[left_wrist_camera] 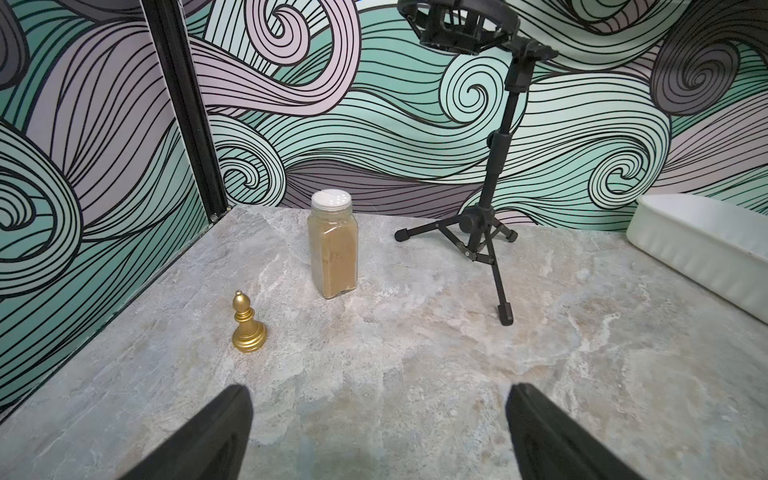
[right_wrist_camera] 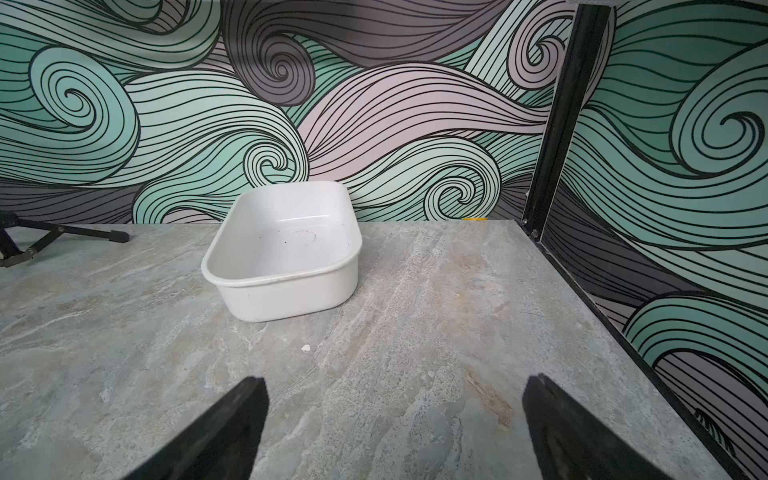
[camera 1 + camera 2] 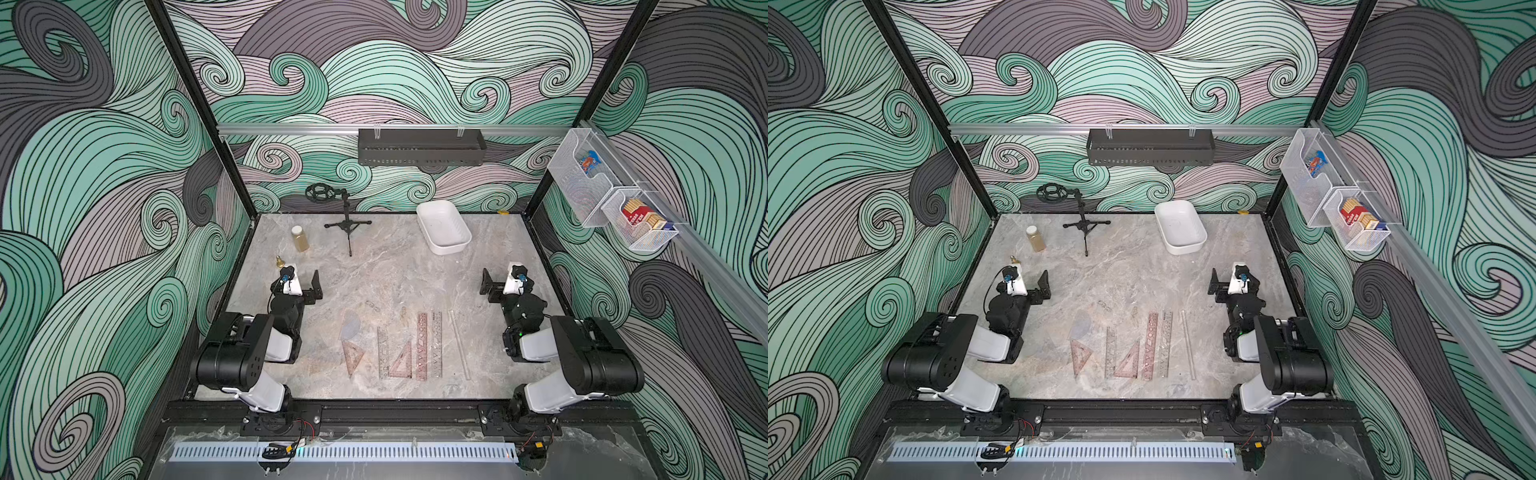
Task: Put the scattered rulers into the storage box
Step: Move the storage box to the center of the board.
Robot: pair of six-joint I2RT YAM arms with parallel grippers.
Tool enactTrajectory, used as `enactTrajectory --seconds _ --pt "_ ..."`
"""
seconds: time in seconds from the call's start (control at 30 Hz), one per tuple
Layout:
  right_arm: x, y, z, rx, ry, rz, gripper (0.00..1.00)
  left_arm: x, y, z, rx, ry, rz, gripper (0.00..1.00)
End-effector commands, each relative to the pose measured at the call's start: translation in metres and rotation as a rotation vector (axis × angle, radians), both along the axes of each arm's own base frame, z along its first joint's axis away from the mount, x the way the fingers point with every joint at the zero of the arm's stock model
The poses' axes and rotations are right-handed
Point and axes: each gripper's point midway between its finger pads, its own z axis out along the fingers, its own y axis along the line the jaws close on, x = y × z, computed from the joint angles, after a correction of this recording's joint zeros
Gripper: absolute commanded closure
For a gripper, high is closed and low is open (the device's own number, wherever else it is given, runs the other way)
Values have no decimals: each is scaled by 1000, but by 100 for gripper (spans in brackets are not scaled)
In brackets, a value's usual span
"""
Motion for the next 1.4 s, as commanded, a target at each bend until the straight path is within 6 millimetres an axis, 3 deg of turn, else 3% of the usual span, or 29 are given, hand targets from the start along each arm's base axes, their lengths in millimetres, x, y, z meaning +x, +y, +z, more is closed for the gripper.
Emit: enactTrajectory --seconds 0.0,0.23,0.37,0.47,0.5,0.6,0.7,0.87,1.0,1.2,1.37 --pt "2 1 6 -8 -22 10 0 4 4 7 2 -25 14 2" --pt "1 -7 7 2 -28 -37 0 12 4 -4 -15 71 17 2" --pt "-1 -9 10 -4 -39 -59 0 11 12 9 -9 33 63 2" --pt "-5 -15 26 -30 -45 -162 0 22 9 27 38 52 99 1" --pt "1 -11 28 -51 -11 -169 0 24 9 43 44 38 146 1" --pt "26 -6 39 -54 75 -210 0 35 -20 64 -20 38 139 2" --pt "57 3 42 14 120 -195 0 53 -66 64 -119 102 60 1" --pt "129 16 16 157 316 -82 0 88 -128 37 -156 333 9 1" --pt "176 25 -6 166 445 10 0 103 -171 10 -242 523 -78 1" --pt "232 18 -14 212 520 106 2 115 -207 -8 -346 655 -171 2" --pt "268 20 -28 180 560 144 11 97 -221 -30 -358 759 -263 2"
